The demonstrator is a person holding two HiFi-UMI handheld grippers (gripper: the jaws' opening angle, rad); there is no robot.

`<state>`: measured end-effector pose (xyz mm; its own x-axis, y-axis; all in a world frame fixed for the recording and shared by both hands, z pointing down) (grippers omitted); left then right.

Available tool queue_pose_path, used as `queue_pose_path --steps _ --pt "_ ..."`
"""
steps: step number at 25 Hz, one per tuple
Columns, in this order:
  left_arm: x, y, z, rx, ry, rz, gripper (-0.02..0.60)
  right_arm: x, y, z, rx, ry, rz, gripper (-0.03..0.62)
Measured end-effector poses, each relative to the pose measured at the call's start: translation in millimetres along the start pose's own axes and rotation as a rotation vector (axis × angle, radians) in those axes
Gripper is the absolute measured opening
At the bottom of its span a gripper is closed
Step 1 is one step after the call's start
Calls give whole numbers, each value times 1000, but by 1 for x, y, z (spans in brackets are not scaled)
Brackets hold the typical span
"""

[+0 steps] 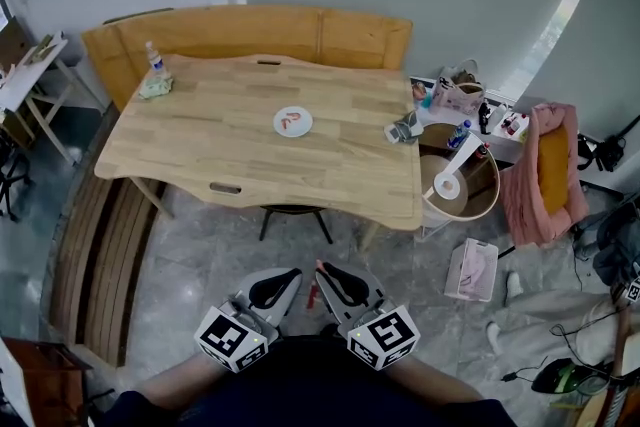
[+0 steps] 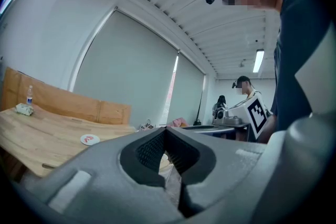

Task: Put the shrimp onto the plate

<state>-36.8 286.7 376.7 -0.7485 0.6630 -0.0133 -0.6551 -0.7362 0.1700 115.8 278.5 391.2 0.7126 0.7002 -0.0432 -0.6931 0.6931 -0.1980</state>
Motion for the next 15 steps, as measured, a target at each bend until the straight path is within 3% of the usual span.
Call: queue_pose_path --steps 15 --pt "-37 -22 13 -5 -8 -114 3 15 -53 3 0 18 -90 60"
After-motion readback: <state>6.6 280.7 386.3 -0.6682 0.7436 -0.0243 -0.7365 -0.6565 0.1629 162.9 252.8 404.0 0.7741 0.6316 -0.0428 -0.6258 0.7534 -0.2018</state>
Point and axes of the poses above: the fingertips, and each gripper's own axes: x backward along the fingers, y to its left, z out of its underside, the point moved 8 cm from there along x, backward along the fingers, and after that the axes turned 5 degrees about -y, right-handed, at the moved point
